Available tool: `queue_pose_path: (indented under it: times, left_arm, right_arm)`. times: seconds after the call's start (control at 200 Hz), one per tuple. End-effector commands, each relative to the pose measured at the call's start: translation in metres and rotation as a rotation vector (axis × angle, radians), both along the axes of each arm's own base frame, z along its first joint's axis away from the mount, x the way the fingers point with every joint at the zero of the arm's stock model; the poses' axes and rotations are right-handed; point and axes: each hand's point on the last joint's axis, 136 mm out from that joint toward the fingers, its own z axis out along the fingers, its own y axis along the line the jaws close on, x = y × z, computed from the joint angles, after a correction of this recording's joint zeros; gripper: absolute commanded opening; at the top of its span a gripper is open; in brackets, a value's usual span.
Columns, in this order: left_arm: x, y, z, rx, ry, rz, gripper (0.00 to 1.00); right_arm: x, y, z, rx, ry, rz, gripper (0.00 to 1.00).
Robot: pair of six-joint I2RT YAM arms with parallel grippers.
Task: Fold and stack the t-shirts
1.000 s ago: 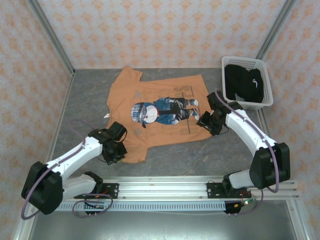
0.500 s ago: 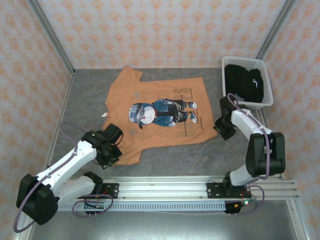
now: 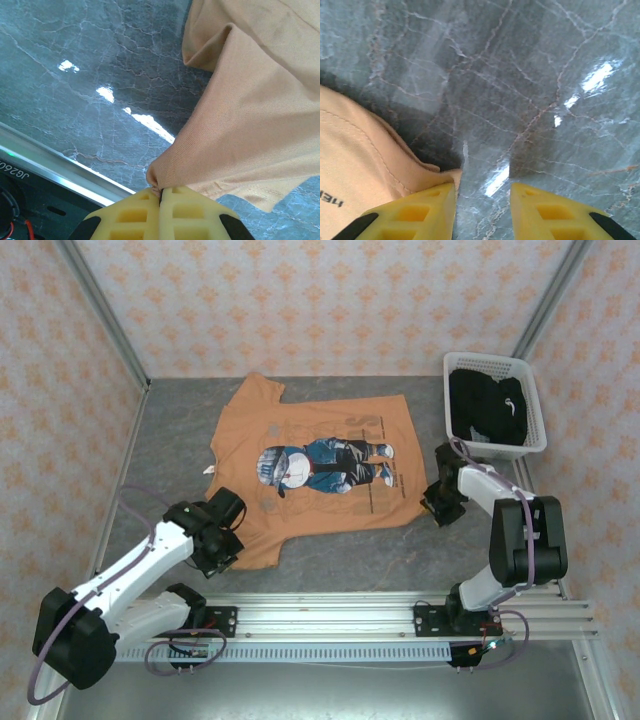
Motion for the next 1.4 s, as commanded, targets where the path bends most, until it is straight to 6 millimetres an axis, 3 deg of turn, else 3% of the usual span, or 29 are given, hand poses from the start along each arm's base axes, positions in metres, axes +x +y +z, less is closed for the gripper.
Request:
queue_pose_path:
  times: [0.0, 0.285, 0.54, 0.646, 0.746, 0.811, 0.946, 1.161, 1.286, 1.396]
  left_arm:
    - [0.001, 0.008, 0.001, 0.054, -0.002, 0.007, 0.00]
    - [0.007, 0.004, 0.001, 0.049, -0.001, -0.005, 0.00]
    - [0.008, 0.004, 0.001, 0.055, -0.001, -0.009, 0.00]
    - [0.009, 0.006, 0.002, 0.067, -0.011, -0.008, 0.00]
    - [0.012, 0.009, 0.005, 0.081, -0.028, -0.008, 0.00]
    - [0.012, 0.011, 0.007, 0.093, -0.032, -0.009, 0.00]
    - [0.004, 0.015, 0.010, 0.102, -0.008, -0.011, 0.00]
    - [-0.009, 0.021, 0.023, 0.089, -0.026, 0.001, 0.00]
    - [0.002, 0.009, 0.027, 0.020, -0.097, -0.008, 0.00]
    - [0.021, -0.004, 0.028, -0.031, -0.160, -0.017, 0.00]
  right_arm:
    - [0.011, 0.005, 0.012, 0.004, -0.043, 0.012, 0.35]
    - [0.014, 0.019, 0.001, 0.037, -0.013, 0.033, 0.36]
    - [0.031, 0.022, -0.006, 0.032, -0.021, 0.045, 0.35]
    - [0.033, 0.023, -0.010, 0.021, -0.014, 0.049, 0.26]
    - [0.030, 0.022, -0.007, 0.003, -0.016, 0.048, 0.07]
    - [0.024, 0.020, 0.000, -0.018, -0.016, 0.049, 0.00]
    - [-0.002, 0.013, 0.017, -0.051, 0.006, 0.066, 0.00]
    - [-0.062, 0.015, 0.032, -0.033, 0.101, 0.128, 0.00]
    - [-0.084, 0.019, 0.024, 0.004, 0.156, 0.148, 0.00]
    - [-0.082, 0.018, 0.018, -0.003, 0.155, 0.148, 0.00]
